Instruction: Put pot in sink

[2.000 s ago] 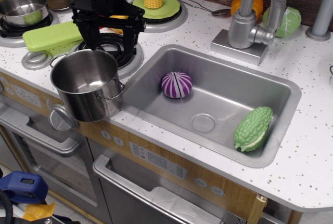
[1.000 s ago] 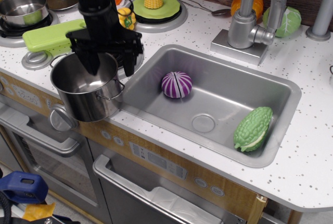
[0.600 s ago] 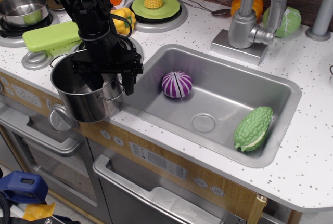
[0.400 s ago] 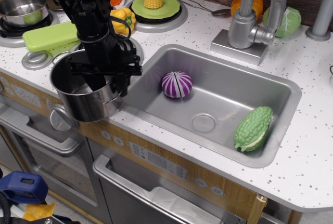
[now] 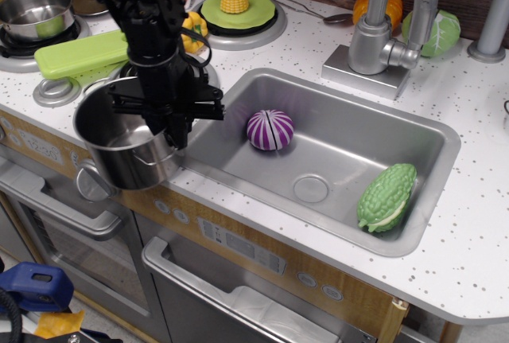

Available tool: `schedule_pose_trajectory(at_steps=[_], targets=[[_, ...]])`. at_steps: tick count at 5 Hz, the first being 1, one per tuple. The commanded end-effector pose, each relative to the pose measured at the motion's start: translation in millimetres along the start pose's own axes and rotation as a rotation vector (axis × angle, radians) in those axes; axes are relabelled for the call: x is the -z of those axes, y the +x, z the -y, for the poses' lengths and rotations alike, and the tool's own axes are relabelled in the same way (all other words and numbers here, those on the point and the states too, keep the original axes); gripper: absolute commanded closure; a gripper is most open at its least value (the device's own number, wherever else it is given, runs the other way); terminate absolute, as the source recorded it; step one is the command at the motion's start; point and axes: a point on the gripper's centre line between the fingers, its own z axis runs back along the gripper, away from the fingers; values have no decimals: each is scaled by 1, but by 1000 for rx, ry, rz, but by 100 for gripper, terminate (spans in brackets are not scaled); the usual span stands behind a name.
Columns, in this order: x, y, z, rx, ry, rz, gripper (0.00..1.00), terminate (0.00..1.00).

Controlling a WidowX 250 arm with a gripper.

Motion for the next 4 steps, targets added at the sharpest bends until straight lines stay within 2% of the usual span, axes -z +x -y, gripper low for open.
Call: schedule_pose_trajectory(at_steps=[1, 2, 3, 4], targets=[[-23, 7, 30, 64, 12, 137, 100, 0], [-20, 13, 62, 104, -20, 181, 100, 0], [-16, 27, 90, 157, -34, 253, 100, 0], [-13, 46, 116, 237, -86, 297, 100, 0]])
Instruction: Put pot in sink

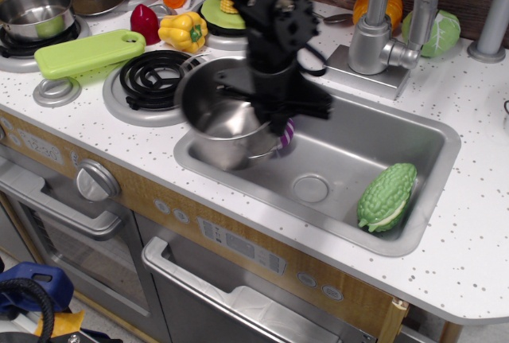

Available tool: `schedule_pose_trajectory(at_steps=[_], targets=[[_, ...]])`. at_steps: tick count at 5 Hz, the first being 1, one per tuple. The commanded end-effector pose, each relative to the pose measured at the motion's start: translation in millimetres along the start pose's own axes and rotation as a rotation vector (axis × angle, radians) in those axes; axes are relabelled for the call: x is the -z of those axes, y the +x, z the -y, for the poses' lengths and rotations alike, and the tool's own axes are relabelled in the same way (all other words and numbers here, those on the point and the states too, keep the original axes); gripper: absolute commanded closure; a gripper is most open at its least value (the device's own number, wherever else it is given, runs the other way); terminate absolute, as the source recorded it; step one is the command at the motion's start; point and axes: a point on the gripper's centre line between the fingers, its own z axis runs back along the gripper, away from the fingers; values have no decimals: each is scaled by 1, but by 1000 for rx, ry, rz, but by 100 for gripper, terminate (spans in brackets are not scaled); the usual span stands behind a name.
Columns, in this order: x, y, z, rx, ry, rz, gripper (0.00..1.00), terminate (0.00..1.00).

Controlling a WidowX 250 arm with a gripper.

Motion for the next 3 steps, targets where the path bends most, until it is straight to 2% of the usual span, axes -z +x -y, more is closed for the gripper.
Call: schedule_pose_trajectory(at_steps=[1, 2, 3], targets=[[4, 28, 19, 108, -131, 59, 100, 0], [5, 27, 26, 91, -149, 44, 100, 0], [4, 25, 27, 23, -160, 34, 0, 100]])
